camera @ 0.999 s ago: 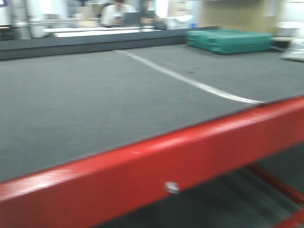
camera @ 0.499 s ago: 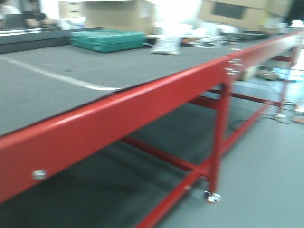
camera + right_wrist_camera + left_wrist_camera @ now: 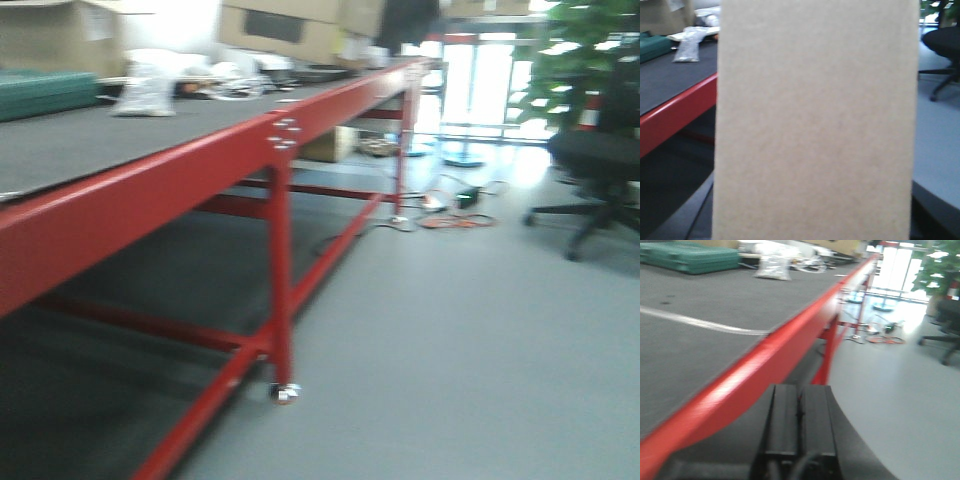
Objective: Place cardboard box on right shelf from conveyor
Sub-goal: 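Drive away from the conveyor holding the box in the right gripper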
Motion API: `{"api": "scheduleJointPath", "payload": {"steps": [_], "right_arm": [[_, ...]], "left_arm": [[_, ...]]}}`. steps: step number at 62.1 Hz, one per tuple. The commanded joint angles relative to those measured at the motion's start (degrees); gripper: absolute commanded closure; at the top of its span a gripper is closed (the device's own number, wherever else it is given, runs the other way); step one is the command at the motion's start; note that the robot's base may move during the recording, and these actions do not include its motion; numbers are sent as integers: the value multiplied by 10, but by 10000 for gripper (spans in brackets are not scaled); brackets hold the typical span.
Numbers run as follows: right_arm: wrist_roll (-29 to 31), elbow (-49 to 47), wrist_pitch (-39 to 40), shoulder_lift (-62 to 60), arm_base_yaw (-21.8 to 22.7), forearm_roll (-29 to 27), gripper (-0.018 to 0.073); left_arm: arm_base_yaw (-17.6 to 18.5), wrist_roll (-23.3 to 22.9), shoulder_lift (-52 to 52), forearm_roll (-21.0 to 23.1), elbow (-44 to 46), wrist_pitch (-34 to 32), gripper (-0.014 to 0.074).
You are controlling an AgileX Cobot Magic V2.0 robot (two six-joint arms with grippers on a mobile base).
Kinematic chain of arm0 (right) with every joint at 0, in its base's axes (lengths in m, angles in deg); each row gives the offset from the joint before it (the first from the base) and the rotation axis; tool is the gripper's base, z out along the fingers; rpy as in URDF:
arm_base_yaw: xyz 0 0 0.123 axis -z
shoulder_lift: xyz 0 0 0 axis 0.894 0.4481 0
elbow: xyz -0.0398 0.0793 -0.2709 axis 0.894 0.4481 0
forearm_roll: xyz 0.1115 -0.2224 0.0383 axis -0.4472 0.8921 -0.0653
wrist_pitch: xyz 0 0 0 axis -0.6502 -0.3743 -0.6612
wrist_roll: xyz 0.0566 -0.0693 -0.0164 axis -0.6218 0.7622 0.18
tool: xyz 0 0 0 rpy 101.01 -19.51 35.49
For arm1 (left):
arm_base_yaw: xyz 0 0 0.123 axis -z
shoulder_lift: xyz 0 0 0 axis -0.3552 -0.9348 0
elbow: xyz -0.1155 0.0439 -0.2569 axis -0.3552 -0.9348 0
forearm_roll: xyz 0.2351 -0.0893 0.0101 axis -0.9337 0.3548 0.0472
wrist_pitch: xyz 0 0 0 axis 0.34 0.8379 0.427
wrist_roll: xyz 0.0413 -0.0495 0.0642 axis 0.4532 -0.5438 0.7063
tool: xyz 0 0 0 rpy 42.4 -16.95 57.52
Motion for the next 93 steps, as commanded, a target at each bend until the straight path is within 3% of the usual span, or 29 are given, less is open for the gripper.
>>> {"api": "scheduleJointPath", "payload": {"steps": [1, 93], "right_arm": [[4, -16, 55, 7, 0, 8, 335], [4, -16, 55, 8, 0, 8, 335]], "left_arm": [[4, -3, 7, 3, 3, -46, 715], [4, -3, 8, 3, 2, -46, 715]]}}
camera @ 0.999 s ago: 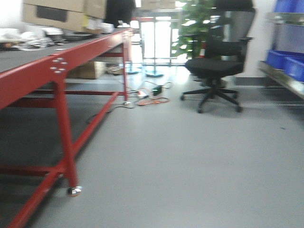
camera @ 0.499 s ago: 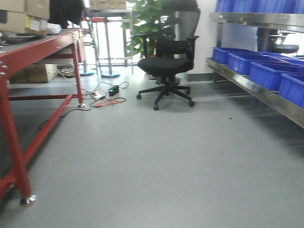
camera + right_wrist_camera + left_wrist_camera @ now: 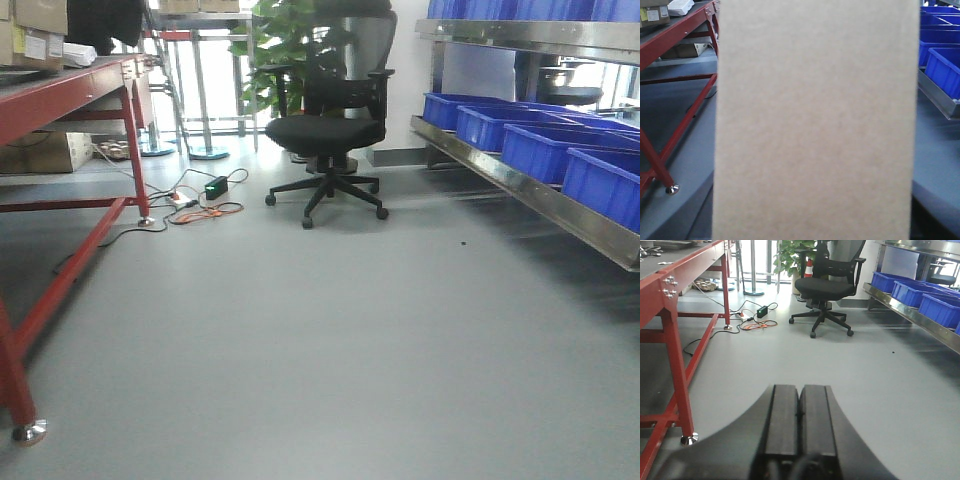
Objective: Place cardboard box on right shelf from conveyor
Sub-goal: 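Drive away from the conveyor holding the box in the right gripper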
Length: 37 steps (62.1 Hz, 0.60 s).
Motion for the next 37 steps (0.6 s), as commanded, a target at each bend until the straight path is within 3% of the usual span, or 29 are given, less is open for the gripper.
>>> {"api": "scheduleJointPath", "payload": {"steps": [1, 37], "right_arm": [[4, -16, 56, 8, 0, 8, 335], [4, -16, 56, 8, 0, 8, 335]], "left_arm": [[4, -3, 8, 3, 2, -46, 715], [4, -3, 8, 3, 2, -46, 715]]}}
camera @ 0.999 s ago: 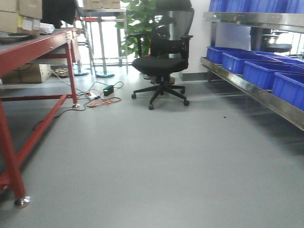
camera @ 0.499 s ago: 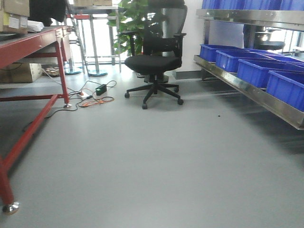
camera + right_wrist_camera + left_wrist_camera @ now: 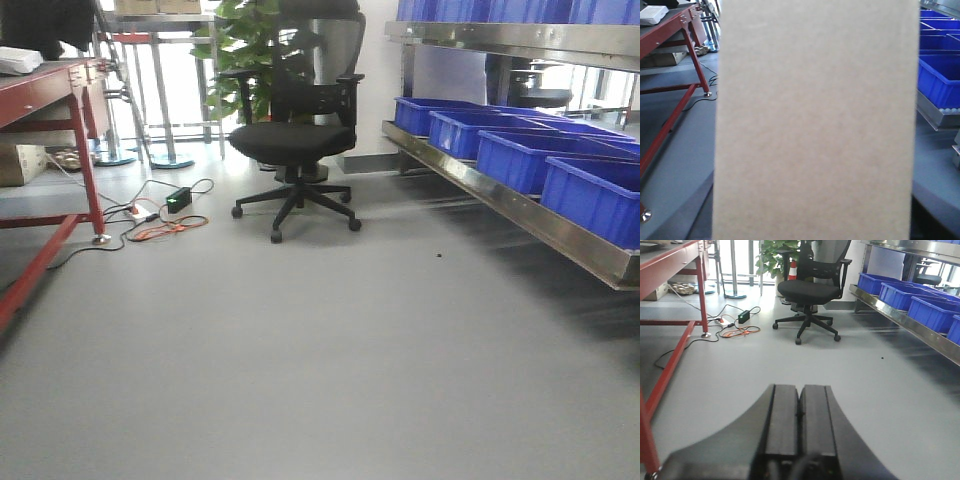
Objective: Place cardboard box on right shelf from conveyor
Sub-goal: 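Drive away from the conveyor holding the box in the right gripper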
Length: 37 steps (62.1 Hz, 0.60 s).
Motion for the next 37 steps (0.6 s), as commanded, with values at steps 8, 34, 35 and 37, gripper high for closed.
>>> {"api": "scheduleJointPath", "payload": {"steps": [8, 34, 35, 37], "right_arm": [[4, -16, 56, 8, 0, 8, 335], [4, -16, 56, 8, 0, 8, 335], [4, -16, 56, 8, 0, 8, 335], [4, -16, 56, 8, 0, 8, 335]], "left_arm": [[4, -3, 8, 3, 2, -46, 715], [4, -3, 8, 3, 2, -46, 715], [4, -3, 8, 3, 2, -46, 715], [4, -3, 8, 3, 2, -46, 715]]}}
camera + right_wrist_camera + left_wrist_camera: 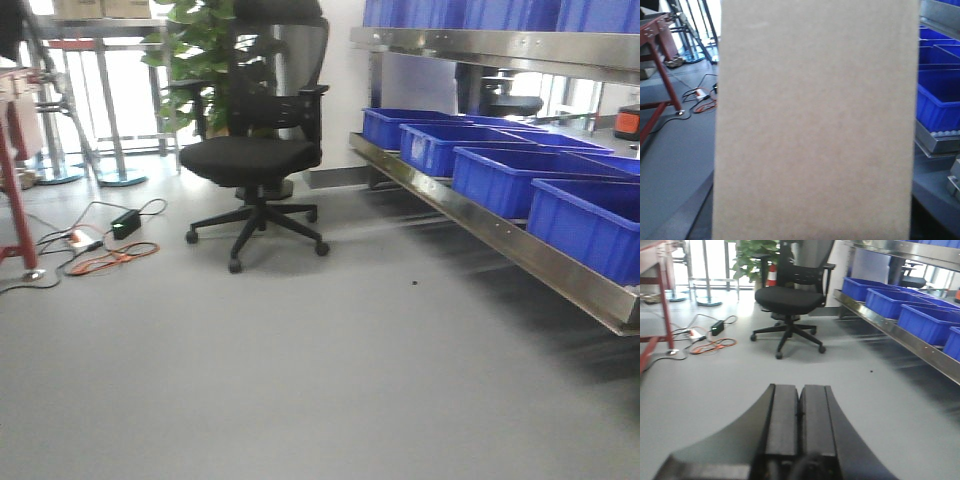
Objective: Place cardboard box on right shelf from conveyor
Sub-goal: 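Drive away from the conveyor holding the box in the right gripper, then drive up to the steel shelf rack with blue bins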
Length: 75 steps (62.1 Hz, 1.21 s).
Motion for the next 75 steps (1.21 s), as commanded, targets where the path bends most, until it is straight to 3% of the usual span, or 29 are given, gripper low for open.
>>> {"api": "scheduleJointPath", "payload": {"steps": [1, 75], "right_arm": [[4, -16, 56, 8, 0, 8, 335], [4, -16, 56, 8, 0, 8, 335]], "left_arm": [[4, -3, 8, 3, 2, -46, 715], [4, -3, 8, 3, 2, -46, 715]]}}
